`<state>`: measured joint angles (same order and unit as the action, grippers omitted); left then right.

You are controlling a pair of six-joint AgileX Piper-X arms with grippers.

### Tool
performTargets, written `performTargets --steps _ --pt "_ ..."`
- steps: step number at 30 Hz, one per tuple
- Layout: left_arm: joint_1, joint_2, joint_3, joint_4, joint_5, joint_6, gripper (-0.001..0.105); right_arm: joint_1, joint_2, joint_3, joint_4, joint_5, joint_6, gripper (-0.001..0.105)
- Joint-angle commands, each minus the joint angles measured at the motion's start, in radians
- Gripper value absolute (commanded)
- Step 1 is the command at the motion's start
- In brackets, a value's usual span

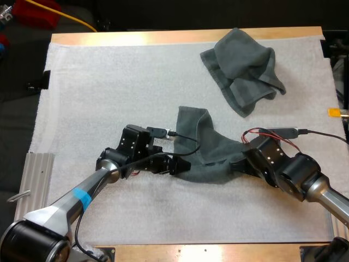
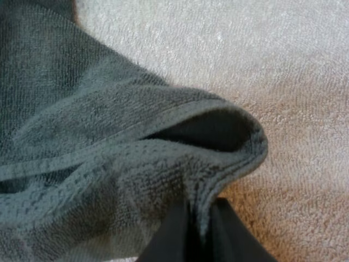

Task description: Pick towel from pile, fold and stack

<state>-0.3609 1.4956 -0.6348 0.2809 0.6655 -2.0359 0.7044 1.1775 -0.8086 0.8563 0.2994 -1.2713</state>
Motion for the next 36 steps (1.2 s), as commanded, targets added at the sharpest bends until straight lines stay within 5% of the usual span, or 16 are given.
performTargets --steps 1,12,18,22,25,30,36 --pt "-0.003 0.006 -0.002 -0.014 0.005 -0.01 0.07 -0.003 -0.002 -0.002 -0.006 -0.008 -0.009 0.0" --pt "-0.014 0.093 -0.005 -0.032 0.204 -0.052 0.069 -0.003 -0.002 -0.002 -0.006 -0.012 -0.005 0.0" --pt "-0.014 0.093 -0.005 -0.038 0.277 -0.052 0.048 -0.003 -0.002 -0.002 -0.006 -0.012 -0.005 0.0" --pt "-0.014 0.093 -0.005 -0.032 0.319 -0.054 0.046 -0.003 -0.002 -0.002 -0.006 -0.012 -0.005 0.0" --pt "-0.014 0.093 -0.005 -0.004 0.321 -0.054 0.043 -0.003 -0.002 -0.002 -0.006 -0.012 -0.005 0.0" --pt "-0.014 0.093 -0.003 0.024 0.299 -0.054 0.014 -0.003 -0.002 -0.002 -0.008 -0.019 -0.005 0.0" --pt "-0.017 0.093 -0.003 0.034 0.267 -0.054 0.003 -0.003 -0.002 -0.002 -0.008 -0.034 -0.005 0.0"
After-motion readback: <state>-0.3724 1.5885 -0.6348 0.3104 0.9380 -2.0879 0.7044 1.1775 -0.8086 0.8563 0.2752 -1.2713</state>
